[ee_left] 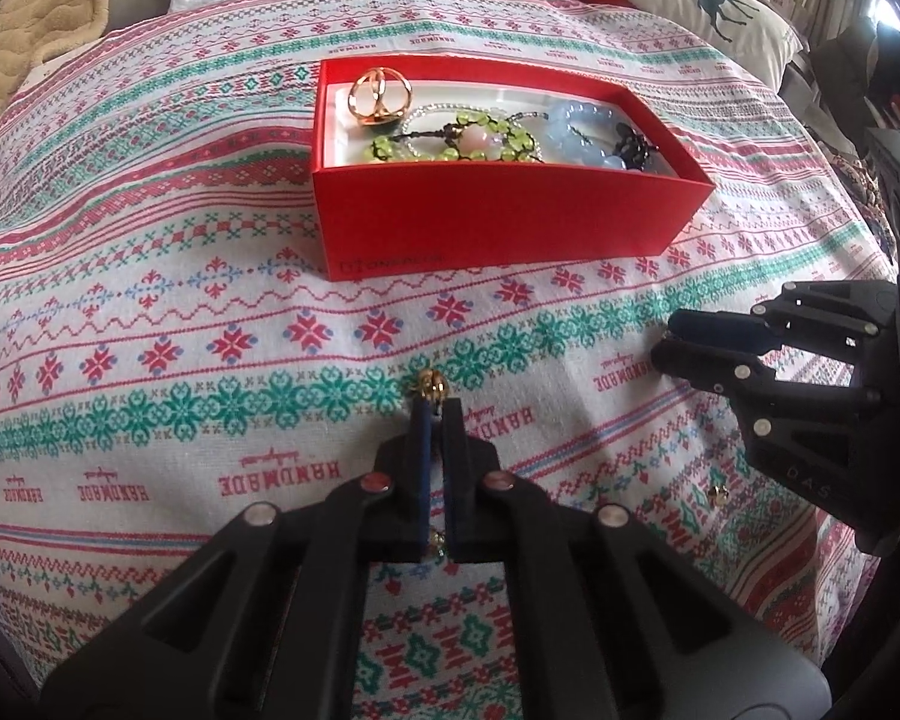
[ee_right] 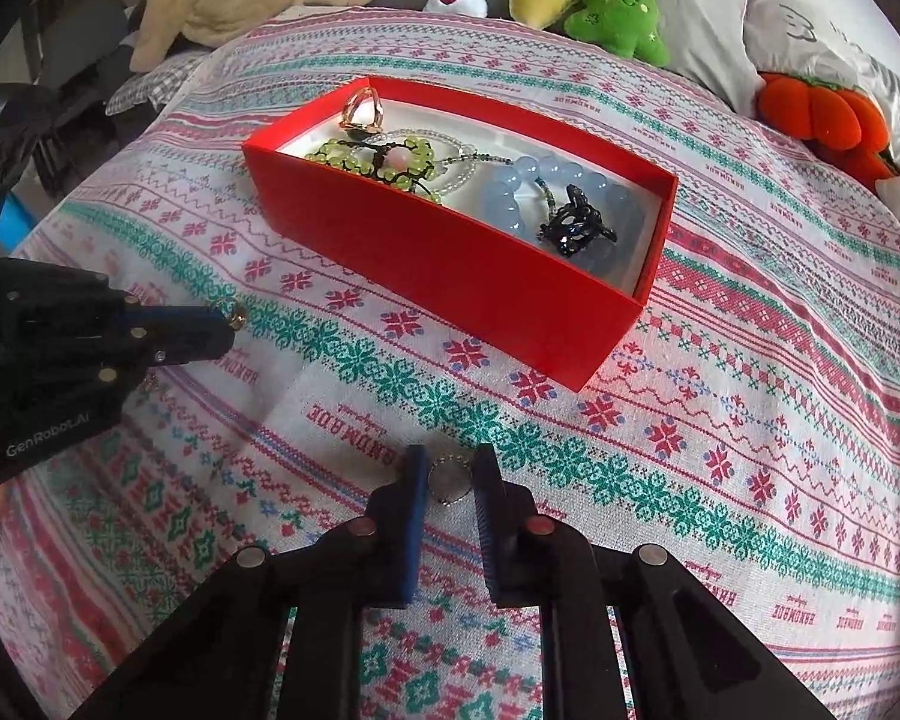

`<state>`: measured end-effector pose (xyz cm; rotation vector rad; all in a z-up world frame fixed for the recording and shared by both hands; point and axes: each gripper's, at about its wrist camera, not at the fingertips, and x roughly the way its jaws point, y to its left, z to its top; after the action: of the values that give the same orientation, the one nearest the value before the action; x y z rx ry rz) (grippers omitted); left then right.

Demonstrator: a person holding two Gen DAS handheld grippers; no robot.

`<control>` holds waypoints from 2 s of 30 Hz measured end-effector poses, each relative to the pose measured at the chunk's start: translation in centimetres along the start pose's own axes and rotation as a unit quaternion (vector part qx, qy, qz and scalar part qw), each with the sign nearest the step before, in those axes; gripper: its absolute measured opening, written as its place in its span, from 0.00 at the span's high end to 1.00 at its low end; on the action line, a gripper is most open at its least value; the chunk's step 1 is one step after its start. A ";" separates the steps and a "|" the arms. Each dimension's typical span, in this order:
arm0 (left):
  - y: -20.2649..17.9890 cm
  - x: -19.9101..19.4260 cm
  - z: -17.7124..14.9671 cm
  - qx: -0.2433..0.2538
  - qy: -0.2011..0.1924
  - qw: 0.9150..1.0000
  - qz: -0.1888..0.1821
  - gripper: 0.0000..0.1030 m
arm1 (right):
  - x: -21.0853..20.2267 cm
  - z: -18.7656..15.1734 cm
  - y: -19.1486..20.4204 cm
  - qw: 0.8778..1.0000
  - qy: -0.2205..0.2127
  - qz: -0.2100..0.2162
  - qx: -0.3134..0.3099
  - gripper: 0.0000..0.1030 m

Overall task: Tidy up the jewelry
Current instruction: 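Close the left tool on the gold stud while the right tool closes on the silver ring, then carry the held stud and silver ring over the red box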

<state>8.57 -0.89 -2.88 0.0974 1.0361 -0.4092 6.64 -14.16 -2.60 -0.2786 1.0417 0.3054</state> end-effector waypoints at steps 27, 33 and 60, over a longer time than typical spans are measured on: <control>0.7 -3.4 0.1 -0.002 -0.021 0.999 -0.034 0.81 | -3.8 0.5 -1.9 0.999 0.000 0.025 0.048 0.85; -0.1 -0.6 -0.1 0.006 0.006 1.000 -0.019 0.63 | -3.1 0.3 -1.9 0.998 0.014 0.025 0.050 0.85; -0.6 -1.3 0.3 0.015 -0.015 1.000 -0.006 0.87 | -3.4 0.9 -1.3 0.999 0.008 0.022 0.039 0.85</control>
<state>8.05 -1.17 -1.56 0.1114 1.0017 -0.4350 6.23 -15.40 0.90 -0.1874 1.0744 0.3022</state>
